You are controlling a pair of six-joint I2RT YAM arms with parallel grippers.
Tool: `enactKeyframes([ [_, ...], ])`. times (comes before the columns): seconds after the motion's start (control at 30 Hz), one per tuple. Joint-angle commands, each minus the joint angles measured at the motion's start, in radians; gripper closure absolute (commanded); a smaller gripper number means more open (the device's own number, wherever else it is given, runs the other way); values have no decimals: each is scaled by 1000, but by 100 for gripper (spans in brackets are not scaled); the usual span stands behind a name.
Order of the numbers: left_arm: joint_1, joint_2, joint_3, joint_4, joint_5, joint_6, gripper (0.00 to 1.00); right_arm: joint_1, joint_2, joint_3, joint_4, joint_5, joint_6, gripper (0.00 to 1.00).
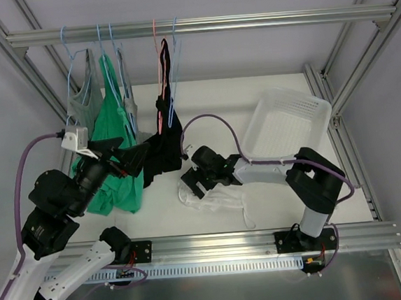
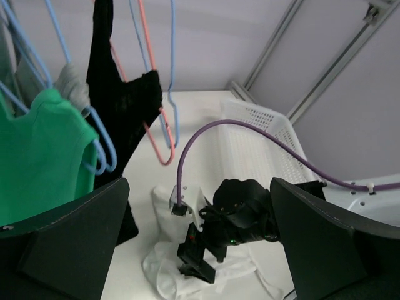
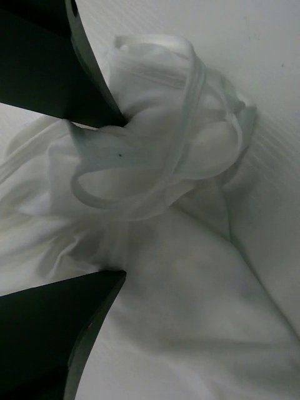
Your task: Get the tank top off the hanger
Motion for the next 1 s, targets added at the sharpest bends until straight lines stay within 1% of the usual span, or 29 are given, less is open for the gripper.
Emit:
enactKeyframes([
  [0.0, -10, -82, -57, -77, -19, 58, 1, 33, 61, 58, 12, 158, -4, 1],
  [0.03, -11, -119, -63, -101, -25, 61, 1, 33, 72, 55, -1, 167, 9, 1],
  [0.07, -10, -137, -69, -126, -34, 67, 1, 34, 84, 49, -5, 172, 20, 3],
  [0.13, -11, -163, -91, -192, -44, 89, 1, 33, 86, 29, -12, 149, 36, 29],
  [0.17, -10, -183, -101, -212, -56, 112, 1, 39, 80, 22, -12, 145, 37, 56],
  [0.2, -10, -192, -133, -236, -64, 123, 1, 42, 74, 14, -13, 158, 37, 72],
  [0.23, -10, -217, -158, -241, -76, 133, 1, 48, 62, 6, -19, 167, 37, 92],
  [0.27, -10, -231, -181, -245, -88, 140, 1, 54, 43, -15, -19, 177, 46, 100],
  [0.3, -10, -241, -225, -247, -125, 137, 1, 54, -12, -26, -19, 166, 55, 100],
  [0.4, -10, -286, -278, -249, -171, 112, 1, 57, -137, -66, -18, 135, 66, 100],
  [0.43, -10, -297, -281, -247, -180, 106, 1, 56, -237, -75, -21, 128, 68, 100],
  [0.5, -7, -303, -279, -246, -195, 98, 2, 54, -337, -80, -22, 117, 68, 100],
  [0.53, -2, -308, -281, -246, -206, 97, 1, 54, -422, -75, -34, 117, 65, 100],
  [0.6, 7, -311, -289, -247, -209, 95, 1, 42, -490, -45, -56, 128, 56, 100],
  [0.67, 10, -311, -293, -246, -212, 95, 1, 14, -561, -11, -119, 149, 51, 100],
  [0.7, 10, -309, -293, -246, -212, 95, 1, 1, -578, 29, -146, 184, 40, 100],
  [0.73, 10, -308, -295, -247, -211, 95, 1, -15, -592, 52, -203, 198, 34, 100],
  [0.83, 10, -308, -295, -246, -208, 97, 1, -90, -633, 144, -286, 232, 0, 100],
  [0.93, 12, -312, -296, -246, -208, 97, 1, -176, -659, 244, -344, 250, -50, 100],
  [0.97, 12, -312, -296, -246, -208, 95, 1, -238, -661, 267, -353, 252, -59, 100],
])
